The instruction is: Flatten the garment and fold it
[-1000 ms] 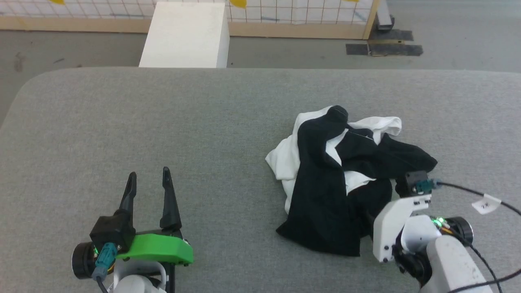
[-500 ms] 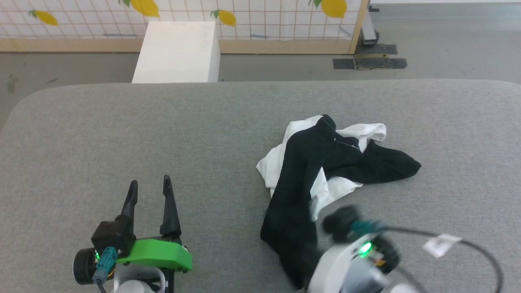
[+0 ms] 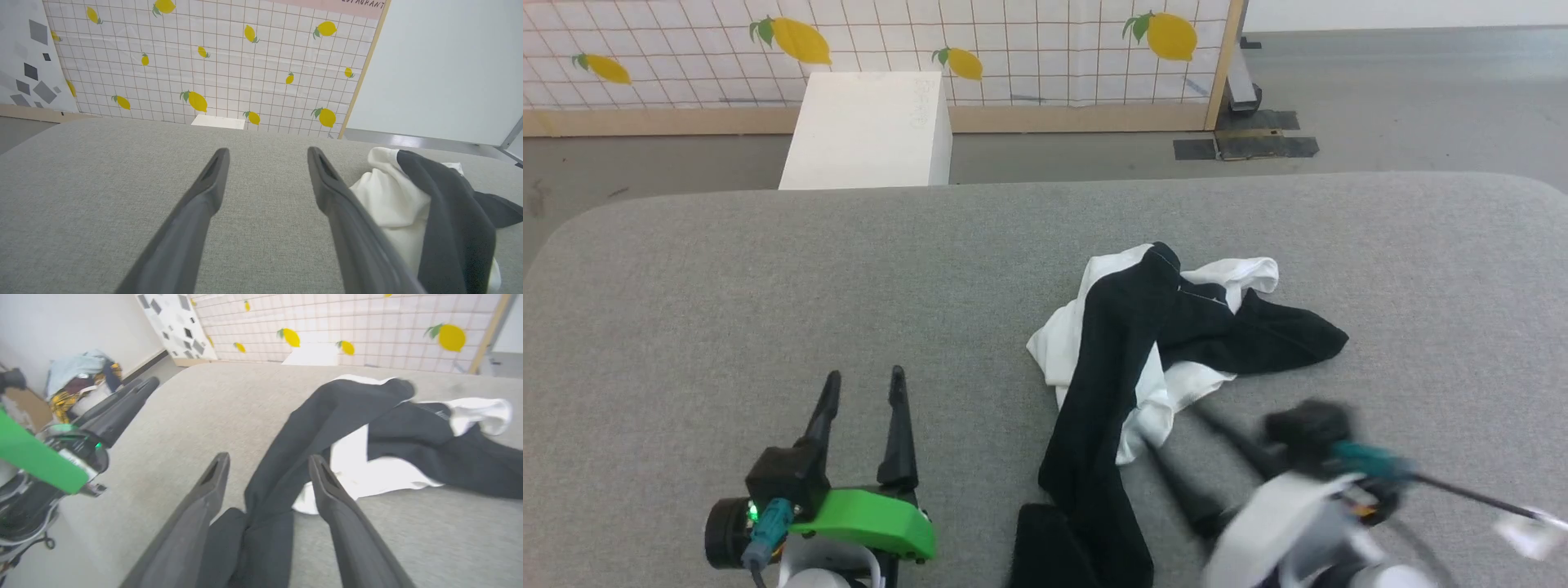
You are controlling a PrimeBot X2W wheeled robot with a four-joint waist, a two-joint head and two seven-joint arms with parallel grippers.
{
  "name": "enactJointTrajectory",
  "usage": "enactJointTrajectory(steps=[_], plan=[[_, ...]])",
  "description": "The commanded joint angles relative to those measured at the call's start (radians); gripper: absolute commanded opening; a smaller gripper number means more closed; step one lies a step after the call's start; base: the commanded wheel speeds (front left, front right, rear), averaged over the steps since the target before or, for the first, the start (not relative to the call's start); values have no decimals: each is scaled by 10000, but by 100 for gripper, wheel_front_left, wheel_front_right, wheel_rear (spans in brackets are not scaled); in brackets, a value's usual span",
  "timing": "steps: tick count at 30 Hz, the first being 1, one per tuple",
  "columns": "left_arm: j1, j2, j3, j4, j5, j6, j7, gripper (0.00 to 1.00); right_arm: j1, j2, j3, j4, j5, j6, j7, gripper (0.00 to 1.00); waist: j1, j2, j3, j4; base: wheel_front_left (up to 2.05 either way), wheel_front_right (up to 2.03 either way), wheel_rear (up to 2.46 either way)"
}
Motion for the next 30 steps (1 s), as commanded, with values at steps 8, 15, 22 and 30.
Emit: enactJointTrajectory(steps=[8, 15, 22, 30], plan=[[-558, -31, -1656, 217, 348, -580, -45, 100, -148, 157, -3343, -325, -1102, -15, -1964, 100, 0, 0, 144, -438, 0, 0, 0], [-1768, -31, -3675, 1323, 168, -631, 867, 100, -211, 163, -4200, 664, -1150, -15, -2312, 100, 0, 0, 272, -1078, 0, 0, 0], [-2285, -14, -4273, 1998, 227, 237, 2621, 100, -250, 164, -4011, 1117, -913, -15, -2554, 100, 0, 0, 355, -1611, 0, 0, 0], [-2670, 186, -4001, 2277, 693, 1253, 3360, 0, -313, 165, -3825, 1233, -739, -15, -2663, 100, 0, 0, 509, -1728, 0, 0, 0]])
